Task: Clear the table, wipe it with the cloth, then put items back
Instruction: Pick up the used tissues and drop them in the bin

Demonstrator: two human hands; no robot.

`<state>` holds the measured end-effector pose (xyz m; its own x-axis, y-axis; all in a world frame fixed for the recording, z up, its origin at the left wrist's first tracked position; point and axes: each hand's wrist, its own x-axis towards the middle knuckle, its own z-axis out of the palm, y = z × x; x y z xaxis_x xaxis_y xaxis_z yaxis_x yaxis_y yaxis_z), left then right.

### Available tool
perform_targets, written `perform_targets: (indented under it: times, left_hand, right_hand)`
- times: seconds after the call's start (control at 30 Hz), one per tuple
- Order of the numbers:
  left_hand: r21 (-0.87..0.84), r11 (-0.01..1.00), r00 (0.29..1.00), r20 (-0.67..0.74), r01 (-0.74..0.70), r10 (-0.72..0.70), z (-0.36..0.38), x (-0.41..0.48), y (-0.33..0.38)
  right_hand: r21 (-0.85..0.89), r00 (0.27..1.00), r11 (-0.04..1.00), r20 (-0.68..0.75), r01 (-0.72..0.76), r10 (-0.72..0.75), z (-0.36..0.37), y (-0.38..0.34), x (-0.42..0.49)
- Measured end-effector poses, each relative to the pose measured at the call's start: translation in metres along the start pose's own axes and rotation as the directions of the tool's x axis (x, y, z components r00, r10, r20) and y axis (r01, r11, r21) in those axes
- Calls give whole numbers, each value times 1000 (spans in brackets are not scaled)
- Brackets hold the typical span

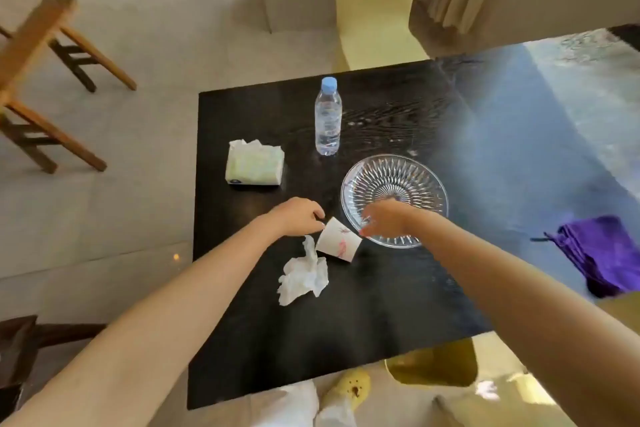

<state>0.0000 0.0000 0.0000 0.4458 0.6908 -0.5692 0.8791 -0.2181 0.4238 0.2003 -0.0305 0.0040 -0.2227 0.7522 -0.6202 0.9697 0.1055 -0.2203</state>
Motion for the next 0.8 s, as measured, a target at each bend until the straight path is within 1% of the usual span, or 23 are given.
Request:
perform_targets:
  times: [0.03,0.07,0.13,0.17,0.2,0.27,0.33,0.43,0.53,0.63,0.7,0.73,0.77,0.8]
  left_hand:
    - [2,999,999,-9,35,-35,7,-4,-7]
    - [-36,997,997,-29,67,-68,14,-8,-14]
    - [-42,992,991,-56,121,-124,40,-19,-27]
    - [-7,991,989,-52,135,-135,54,-23,-29]
    - [56,992,993,-48,115,-112,66,-26,-30]
    - [163,986,999,-28,20,-16,88,-32,-29]
    - [137,991,999,-38,-13,18,108,-38,-33]
    - [181,983,994,-108,36,-17,125,-36,-38]
    - [260,960,974,-222,102,-44,141,-27,-37]
    - [335,931,943,-333,145,-27,152,-17,-37]
    - [309,943,936,-353,127,-10,152,-14,-40]
    - [270,957,936,-352,109,-7,152,-13,-42]
    - [205,974,935,-355,92,-14,150,-11,-45]
    - [106,991,933,-358,85,-42,146,-10,-46]
  right_hand:
    - [21,1000,1000,3,-9,9,6,-5,4]
    - [42,1000,999,-17,-16,17,10,-10,8]
    - [24,999,1000,-53,-8,10,26,-20,14]
    - [-6,998,1000,-66,-11,11,34,-25,19]
    - [-35,996,999,-88,-18,15,41,-29,23]
    - [-73,991,997,-129,-39,29,51,-35,30]
    - [-89,988,994,-149,-64,50,61,-40,36]
    - [-64,975,992,-201,-111,96,72,-43,44]
    - [-36,968,991,-219,-132,121,82,-42,48]
    - [-3,965,990,-224,-141,137,87,-39,51]
    - [39,963,988,-220,-149,154,89,-37,51]
    - [97,960,983,-218,-159,177,88,-36,51]
    - [187,955,968,-213,-169,208,87,-33,50]
    - [306,950,936,-199,-174,242,84,-30,49]
